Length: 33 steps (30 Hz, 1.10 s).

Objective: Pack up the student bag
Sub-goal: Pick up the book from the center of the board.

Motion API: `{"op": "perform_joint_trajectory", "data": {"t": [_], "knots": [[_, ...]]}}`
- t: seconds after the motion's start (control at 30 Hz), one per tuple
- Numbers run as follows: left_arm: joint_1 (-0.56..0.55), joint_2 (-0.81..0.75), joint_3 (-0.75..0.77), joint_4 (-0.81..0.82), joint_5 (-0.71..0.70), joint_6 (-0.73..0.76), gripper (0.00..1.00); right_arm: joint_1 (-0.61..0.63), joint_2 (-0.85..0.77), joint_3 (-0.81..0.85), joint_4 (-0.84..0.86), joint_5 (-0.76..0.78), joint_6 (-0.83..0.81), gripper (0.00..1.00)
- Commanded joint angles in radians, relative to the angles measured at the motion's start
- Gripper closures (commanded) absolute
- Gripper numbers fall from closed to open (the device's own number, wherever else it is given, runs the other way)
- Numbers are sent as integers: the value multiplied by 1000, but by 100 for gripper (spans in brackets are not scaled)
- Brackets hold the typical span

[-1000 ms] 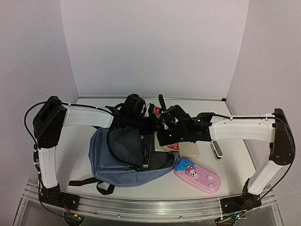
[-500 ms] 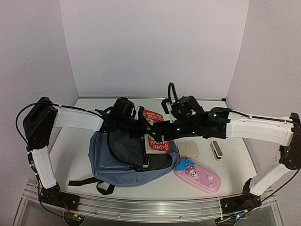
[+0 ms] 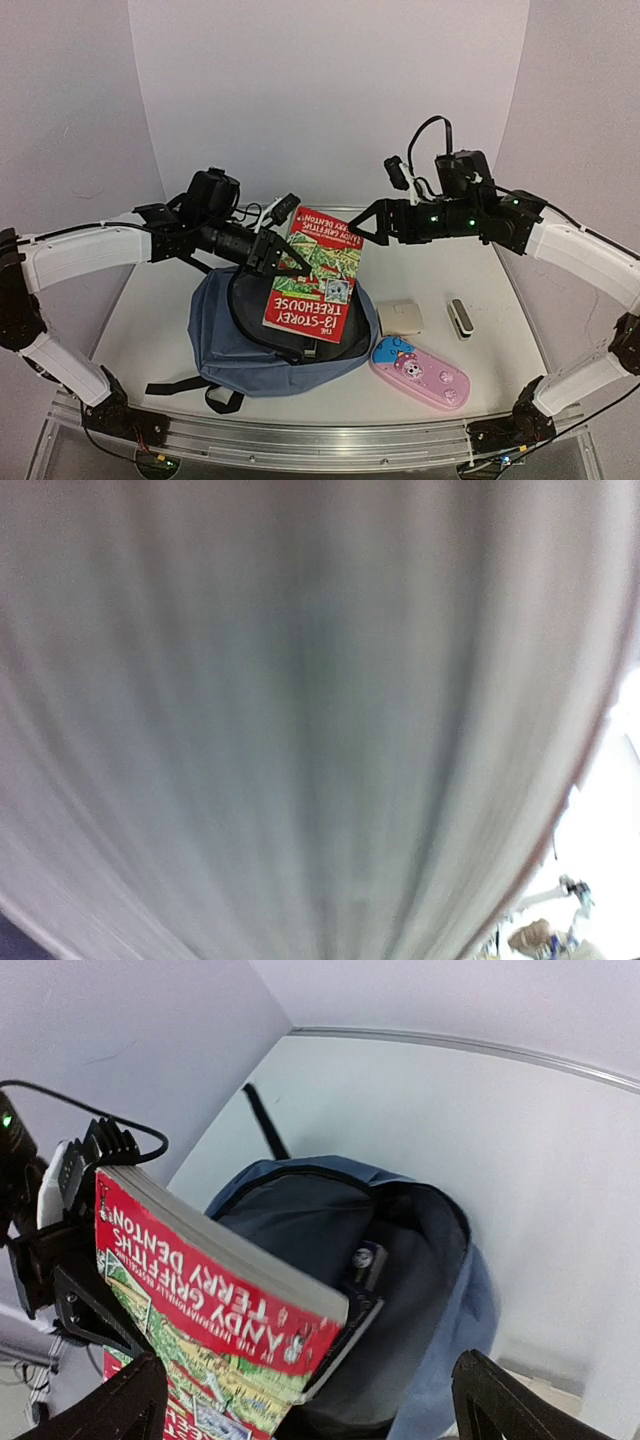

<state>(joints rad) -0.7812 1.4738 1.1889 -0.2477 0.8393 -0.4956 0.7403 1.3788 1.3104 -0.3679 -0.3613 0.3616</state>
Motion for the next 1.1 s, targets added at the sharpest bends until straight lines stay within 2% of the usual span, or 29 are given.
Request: {"op": "perform_joint_trajectory", "data": {"t": [0.0, 0.1, 0.17, 0.27, 0.47, 0.63, 0.83, 1.07], "knots": [[-5, -85, 28, -173, 204, 109, 100, 7, 21, 65, 9, -350, -67, 2], [-12, -89, 50, -285, 218, 152, 100, 8, 44, 66, 7, -436, -70, 2], [-25, -87, 76, -338, 217, 181, 100, 10, 72, 60, 6, -481, -66, 6], [-43, -80, 109, -388, 227, 209, 100, 25, 107, 52, 6, -517, -67, 13], [-75, -20, 165, -460, 262, 260, 100, 78, 146, 59, 8, -594, -90, 17], [-95, 40, 207, -502, 281, 299, 100, 103, 177, 75, 17, -666, -99, 52], [-96, 43, 238, -522, 272, 336, 100, 156, 200, 70, 18, -680, -115, 65], [-96, 23, 229, -504, 204, 328, 100, 159, 168, 45, 28, -586, -101, 99]]}}
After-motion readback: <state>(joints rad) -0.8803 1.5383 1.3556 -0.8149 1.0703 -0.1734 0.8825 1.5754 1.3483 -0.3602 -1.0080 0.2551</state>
